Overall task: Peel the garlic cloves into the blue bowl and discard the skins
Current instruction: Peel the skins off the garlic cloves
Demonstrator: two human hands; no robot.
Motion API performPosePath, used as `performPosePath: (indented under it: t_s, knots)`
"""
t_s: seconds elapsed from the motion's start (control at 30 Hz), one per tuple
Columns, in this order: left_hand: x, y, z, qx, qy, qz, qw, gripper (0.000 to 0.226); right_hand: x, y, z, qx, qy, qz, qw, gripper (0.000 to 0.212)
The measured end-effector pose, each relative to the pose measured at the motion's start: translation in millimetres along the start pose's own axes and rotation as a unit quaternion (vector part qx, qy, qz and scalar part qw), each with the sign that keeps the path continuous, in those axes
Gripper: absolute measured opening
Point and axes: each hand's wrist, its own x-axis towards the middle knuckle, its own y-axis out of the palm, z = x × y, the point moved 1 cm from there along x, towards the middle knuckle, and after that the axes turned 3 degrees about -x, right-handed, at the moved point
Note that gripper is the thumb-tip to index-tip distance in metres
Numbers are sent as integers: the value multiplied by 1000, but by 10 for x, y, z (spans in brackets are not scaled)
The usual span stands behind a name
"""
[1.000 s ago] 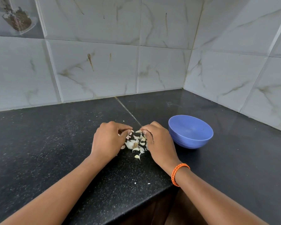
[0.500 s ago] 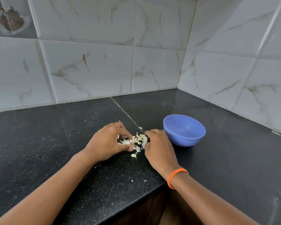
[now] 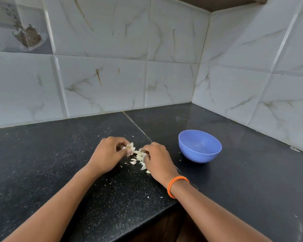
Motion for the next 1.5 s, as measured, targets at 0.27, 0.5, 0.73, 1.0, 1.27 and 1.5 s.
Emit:
performPosePath:
  t_s: [0.27, 0.5, 0.73, 1.0, 1.27, 1.5]
  knots:
    - [24, 8, 46, 6, 11, -11, 1000, 17, 14, -86, -99, 99, -3, -17, 995, 21]
    - [-24, 85, -78, -63, 10, 7, 998, 9, -17, -122, -228, 132, -6, -9, 991, 25]
    - [-92, 176, -223, -44, 45, -8, 998, 15, -183, -215, -357, 136, -78, -51, 986, 36]
    - [-107, 262, -328, -49, 45, -52, 996, 8, -119, -166, -317, 220, -75, -74, 970, 19]
    - [-43, 274, -294, -79, -1, -110, 991, 13, -93, -173, -365, 288, -33, -80, 954, 6]
    - [-33, 320, -220, -78, 12, -92, 993, 20, -50, -129, -433, 307, 1, -81, 948, 18]
